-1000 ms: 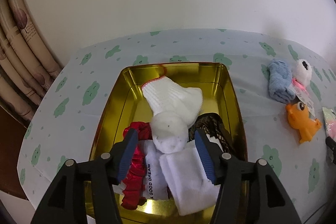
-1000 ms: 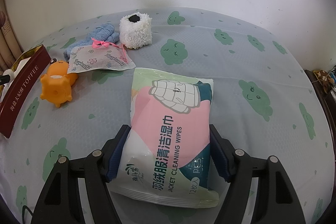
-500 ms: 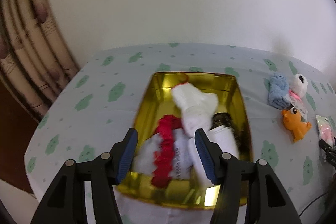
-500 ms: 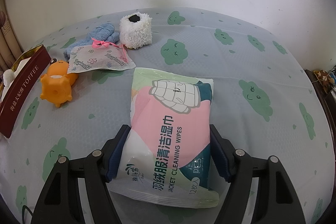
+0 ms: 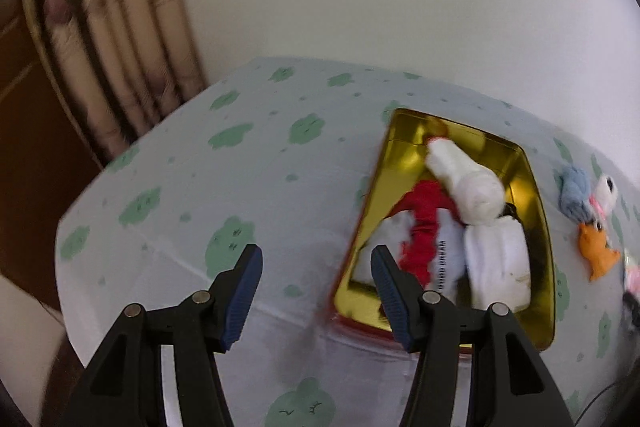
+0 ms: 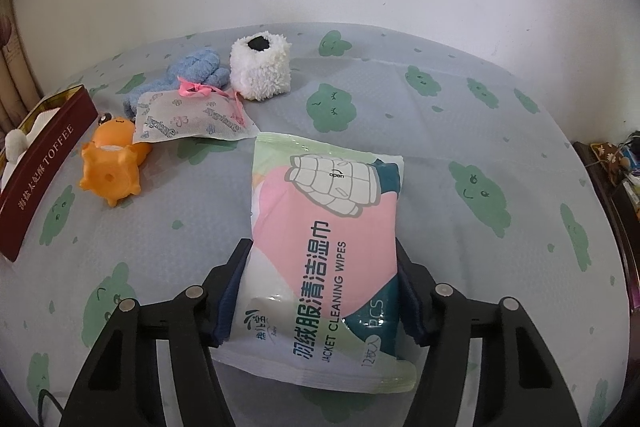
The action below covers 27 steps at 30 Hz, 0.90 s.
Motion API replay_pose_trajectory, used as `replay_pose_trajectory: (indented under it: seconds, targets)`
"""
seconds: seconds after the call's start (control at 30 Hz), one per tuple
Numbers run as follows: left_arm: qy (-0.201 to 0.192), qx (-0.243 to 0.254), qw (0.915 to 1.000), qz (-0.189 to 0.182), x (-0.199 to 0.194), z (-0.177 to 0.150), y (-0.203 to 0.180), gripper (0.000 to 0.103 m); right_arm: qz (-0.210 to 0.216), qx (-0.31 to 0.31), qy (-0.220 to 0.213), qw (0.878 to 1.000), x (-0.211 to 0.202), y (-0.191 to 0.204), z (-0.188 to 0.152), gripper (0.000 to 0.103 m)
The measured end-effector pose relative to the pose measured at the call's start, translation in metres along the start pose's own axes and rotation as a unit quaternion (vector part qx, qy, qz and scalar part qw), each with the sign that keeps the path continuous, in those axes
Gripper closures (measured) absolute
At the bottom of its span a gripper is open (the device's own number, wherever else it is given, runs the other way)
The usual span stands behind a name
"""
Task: Organize soft objects
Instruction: 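Carry the pink wet-wipes pack into the gold tin and open the right tool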
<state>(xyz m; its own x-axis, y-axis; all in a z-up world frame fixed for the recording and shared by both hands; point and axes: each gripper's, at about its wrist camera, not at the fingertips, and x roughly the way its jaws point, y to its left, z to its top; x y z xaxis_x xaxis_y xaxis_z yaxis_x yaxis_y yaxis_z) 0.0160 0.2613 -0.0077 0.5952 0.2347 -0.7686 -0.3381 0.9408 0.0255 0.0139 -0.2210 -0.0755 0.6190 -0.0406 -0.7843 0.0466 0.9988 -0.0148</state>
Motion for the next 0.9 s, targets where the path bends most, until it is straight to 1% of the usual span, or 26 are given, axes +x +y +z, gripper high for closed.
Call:
replay_pose_trajectory:
  seconds: [0.13,0.2,0.27,0.37,0.5,0.6,0.7,0.83,0.9]
  targets:
    - [0.005,-0.032,0.9993,0.020,0.007,-0.009,0.016,0.045,0.003,0.018,0.001,1.000,-0.009,0.004,0.002,0.043]
    - [-0.004,-0.026,0.9992,0.029,0.006,-0.012,0.018,0.045,0.000,0.013,-0.009,1.000,-0.018,0.011,0.006,0.044]
    - [-0.012,-0.024,0.9990,0.036,0.005,-0.014,0.020,0.045,0.005,0.006,-0.018,1.000,-0.027,0.020,0.013,0.044]
    - [-0.013,-0.033,0.9988,0.035,0.007,-0.014,0.027,0.045,0.017,-0.015,-0.031,0.999,-0.041,0.041,0.024,0.044]
    - [-0.018,-0.038,0.9980,0.048,0.007,-0.014,0.033,0.045,0.046,-0.056,-0.042,0.996,-0.056,0.082,0.037,0.044]
    - [-0.024,-0.036,0.9973,0.059,0.004,-0.013,0.035,0.045,0.075,-0.094,-0.049,0.992,-0.065,0.120,0.043,0.044]
    - [-0.019,-0.046,0.9977,0.046,0.005,-0.013,0.040,0.045,0.106,-0.134,-0.049,0.984,-0.069,0.163,0.045,0.044]
    - [-0.016,-0.043,0.9975,0.054,0.006,-0.013,0.040,0.045,0.140,-0.179,-0.043,0.973,-0.071,0.211,0.042,0.044]
    - [-0.011,-0.048,0.9975,0.050,0.007,-0.015,0.043,0.045,0.153,-0.202,-0.043,0.967,-0.071,0.239,0.040,0.044]
